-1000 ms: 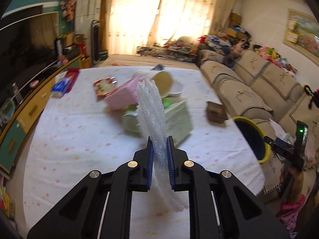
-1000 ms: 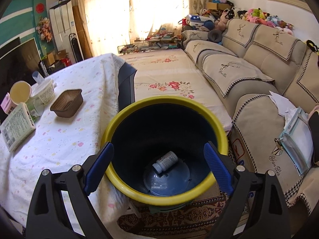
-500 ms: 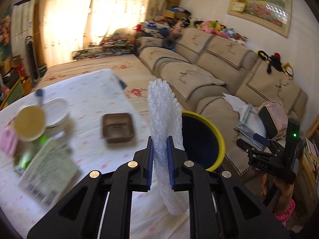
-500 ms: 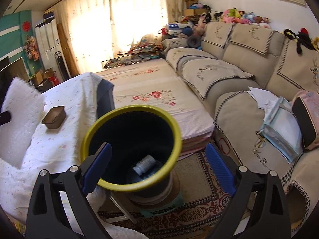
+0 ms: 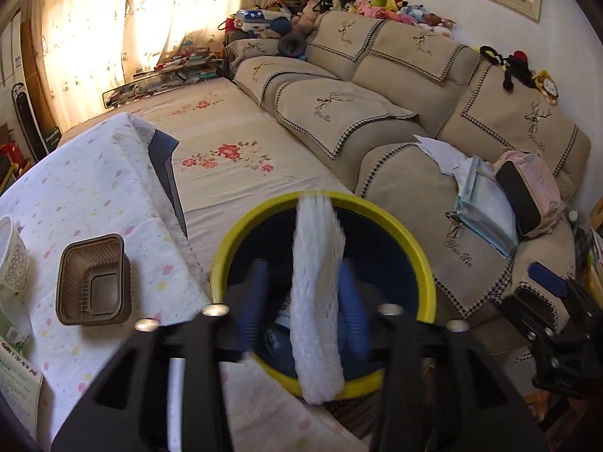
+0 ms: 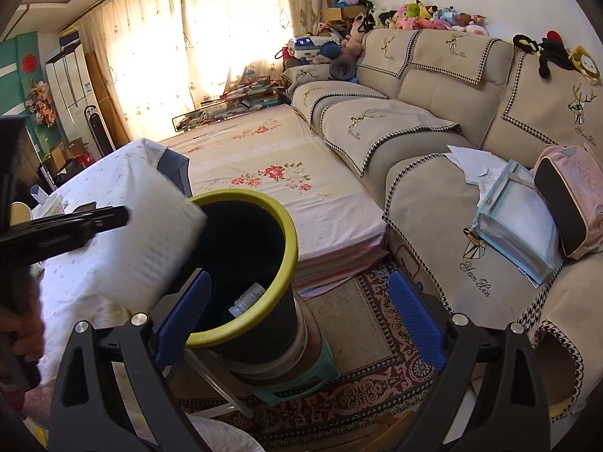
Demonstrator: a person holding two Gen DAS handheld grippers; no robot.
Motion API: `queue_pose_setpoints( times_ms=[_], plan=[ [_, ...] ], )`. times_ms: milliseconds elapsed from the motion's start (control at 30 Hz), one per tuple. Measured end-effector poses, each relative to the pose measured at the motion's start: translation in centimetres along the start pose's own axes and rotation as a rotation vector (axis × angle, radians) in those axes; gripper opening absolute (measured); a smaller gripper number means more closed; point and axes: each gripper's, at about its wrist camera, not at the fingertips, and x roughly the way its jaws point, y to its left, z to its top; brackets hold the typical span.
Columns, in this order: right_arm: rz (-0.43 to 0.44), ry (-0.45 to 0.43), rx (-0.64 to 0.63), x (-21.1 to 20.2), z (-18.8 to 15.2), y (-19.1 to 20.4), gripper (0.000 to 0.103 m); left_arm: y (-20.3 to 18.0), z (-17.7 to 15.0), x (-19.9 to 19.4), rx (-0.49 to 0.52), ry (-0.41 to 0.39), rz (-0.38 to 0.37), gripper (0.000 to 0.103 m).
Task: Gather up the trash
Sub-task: 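Carry the bubble wrap over the bin and open the left tool, then reach the right tool to the brown plastic tray and grasp it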
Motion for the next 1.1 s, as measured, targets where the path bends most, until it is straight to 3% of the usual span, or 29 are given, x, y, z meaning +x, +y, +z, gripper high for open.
queue_pose_setpoints(
  times_ms=[167, 433, 633, 833, 1100],
  plan=[
    [0.004, 0.013, 0.002, 0.2, -0.1, 0.4, 0.091, 1.4, -0.1, -0.5, -0.049, -0.012, -0.016, 0.055],
    [0.055, 0.054, -0.037, 1.8, -0.6, 3.2, 0.091, 6.0, -3.5, -10.1, -0.112, -0.168, 0.020, 0.068],
    [0.146, 0.076, -0.103, 2.8, -0.4, 8.6, 0.091, 10.8, -8.9, -19.1, -0.197, -0.281, 0.175, 0.087],
    [0.246, 0.069, -0.171, 3.0, 0.7, 15.5, 0.091, 16.3, -14.7, -25.2, -0.304, -0.327, 0.360, 0.092],
    [0.296, 0.061, -0.249, 4.8, 2.2, 25.6, 0.093, 22.1, -19.8, -28.3, -0.410, -0.351, 0.430, 0.092]
  ],
)
